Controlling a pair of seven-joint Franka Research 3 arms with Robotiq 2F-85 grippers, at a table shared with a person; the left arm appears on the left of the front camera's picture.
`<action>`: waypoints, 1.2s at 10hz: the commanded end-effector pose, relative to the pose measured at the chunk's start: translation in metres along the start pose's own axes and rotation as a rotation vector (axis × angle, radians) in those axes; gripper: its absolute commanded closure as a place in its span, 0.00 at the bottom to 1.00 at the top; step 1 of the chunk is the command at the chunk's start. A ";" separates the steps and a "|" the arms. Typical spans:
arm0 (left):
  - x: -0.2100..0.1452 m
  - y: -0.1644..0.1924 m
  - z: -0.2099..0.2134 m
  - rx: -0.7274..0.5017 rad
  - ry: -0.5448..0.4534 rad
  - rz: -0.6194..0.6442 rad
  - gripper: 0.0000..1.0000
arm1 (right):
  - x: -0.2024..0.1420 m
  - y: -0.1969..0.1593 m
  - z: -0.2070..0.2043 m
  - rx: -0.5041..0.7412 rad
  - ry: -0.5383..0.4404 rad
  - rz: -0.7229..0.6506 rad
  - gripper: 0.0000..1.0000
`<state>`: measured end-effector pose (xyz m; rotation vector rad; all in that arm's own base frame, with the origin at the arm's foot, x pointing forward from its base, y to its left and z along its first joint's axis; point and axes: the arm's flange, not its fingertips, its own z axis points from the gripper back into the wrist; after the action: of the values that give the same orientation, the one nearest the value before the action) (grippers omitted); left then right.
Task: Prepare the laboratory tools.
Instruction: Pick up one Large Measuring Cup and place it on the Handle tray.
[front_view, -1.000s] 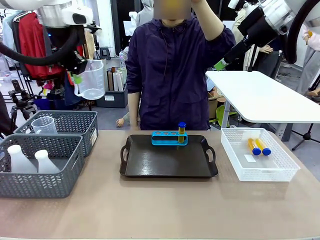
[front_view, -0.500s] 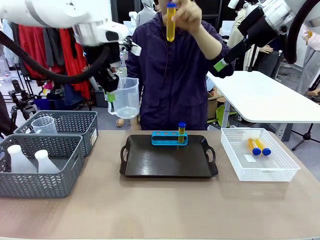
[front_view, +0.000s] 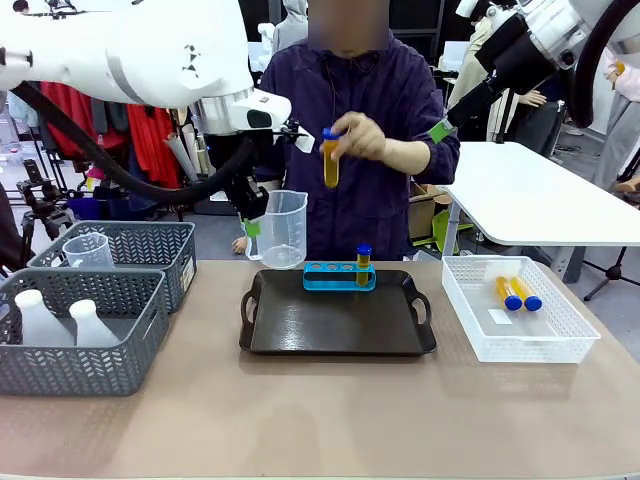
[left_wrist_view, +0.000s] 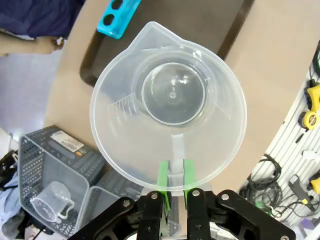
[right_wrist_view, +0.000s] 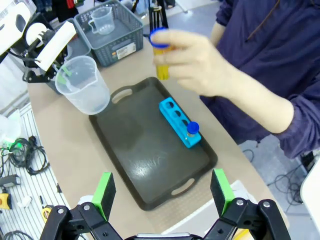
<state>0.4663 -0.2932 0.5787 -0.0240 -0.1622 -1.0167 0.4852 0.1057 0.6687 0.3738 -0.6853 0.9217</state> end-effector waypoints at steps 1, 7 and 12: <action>-0.005 0.001 0.007 -0.014 -0.024 -0.019 1.00 | 0.000 0.000 0.001 0.002 -0.004 0.001 0.00; -0.028 0.029 0.027 0.024 -0.039 0.103 1.00 | 0.000 0.000 0.001 0.002 -0.004 0.001 0.00; -0.018 0.027 0.016 0.025 -0.017 0.064 1.00 | 0.000 0.000 0.001 0.002 -0.004 0.001 0.00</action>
<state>0.4778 -0.2644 0.5904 -0.0161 -0.1828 -0.9549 0.4853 0.1055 0.6687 0.3737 -0.6853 0.9215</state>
